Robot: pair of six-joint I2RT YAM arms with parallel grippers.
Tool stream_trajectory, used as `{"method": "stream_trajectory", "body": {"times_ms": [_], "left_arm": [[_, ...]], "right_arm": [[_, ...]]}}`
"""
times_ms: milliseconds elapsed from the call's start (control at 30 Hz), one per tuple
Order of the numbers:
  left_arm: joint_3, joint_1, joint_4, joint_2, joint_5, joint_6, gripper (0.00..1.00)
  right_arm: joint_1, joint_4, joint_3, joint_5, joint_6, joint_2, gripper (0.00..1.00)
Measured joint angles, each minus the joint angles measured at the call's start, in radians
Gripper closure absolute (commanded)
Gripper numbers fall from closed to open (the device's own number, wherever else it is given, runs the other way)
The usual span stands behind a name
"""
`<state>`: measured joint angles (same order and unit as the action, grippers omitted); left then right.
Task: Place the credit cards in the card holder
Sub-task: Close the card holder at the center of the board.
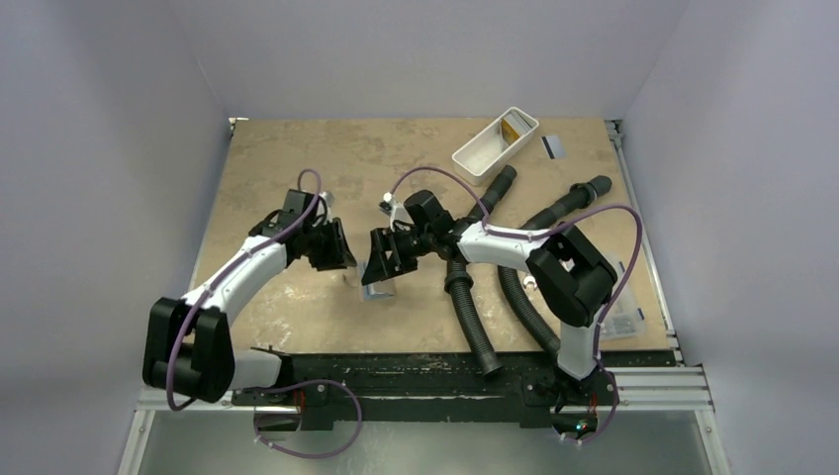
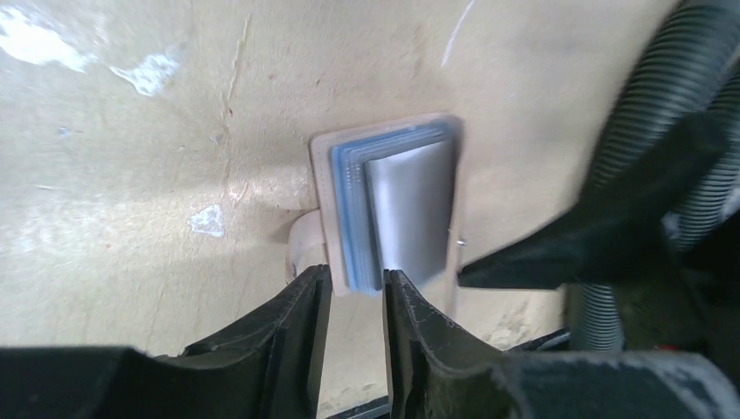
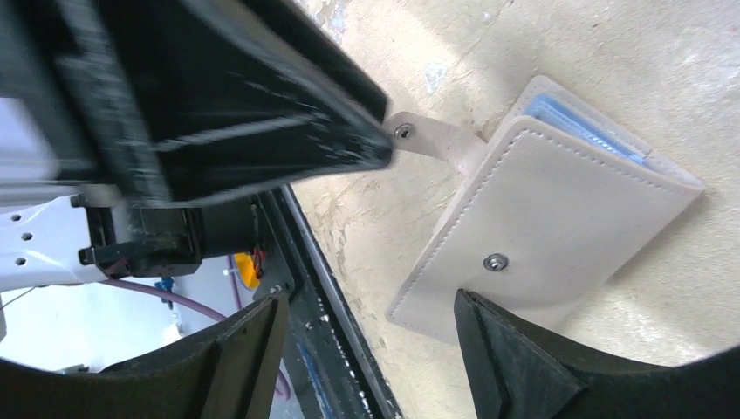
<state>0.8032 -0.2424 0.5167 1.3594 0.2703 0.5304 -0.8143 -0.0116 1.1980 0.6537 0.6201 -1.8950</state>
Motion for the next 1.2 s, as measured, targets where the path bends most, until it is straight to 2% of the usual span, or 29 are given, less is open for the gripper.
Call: {"method": "stream_trajectory", "body": {"times_ms": [133,267,500,633,933,1133,1200], "left_arm": [[0.06,0.008,0.056,-0.087,-0.031,-0.002,0.63],[0.067,0.01,0.072,-0.083,-0.043,-0.002,0.63],[0.029,0.011,0.073,0.0,-0.042,-0.003,0.64],[0.015,0.011,0.069,0.027,-0.043,-0.004,0.72],[0.014,0.011,0.068,0.03,-0.063,-0.02,0.81],[0.014,0.011,0.067,0.03,-0.066,-0.028,0.98],[0.014,0.011,0.066,0.03,-0.065,-0.03,1.0]], "right_arm": [[0.009,-0.013,-0.001,0.011,-0.023,-0.002,0.39],[0.01,-0.07,0.0,0.039,-0.025,-0.043,0.57],[0.011,-0.154,0.004,0.077,0.013,-0.179,0.72],[0.011,-0.147,0.007,0.067,0.003,-0.179,0.75],[0.011,-0.134,0.012,0.061,-0.018,-0.179,0.77],[0.011,-0.127,0.014,0.052,-0.023,-0.179,0.77],[0.011,-0.116,0.019,0.047,-0.027,-0.179,0.77]]}}
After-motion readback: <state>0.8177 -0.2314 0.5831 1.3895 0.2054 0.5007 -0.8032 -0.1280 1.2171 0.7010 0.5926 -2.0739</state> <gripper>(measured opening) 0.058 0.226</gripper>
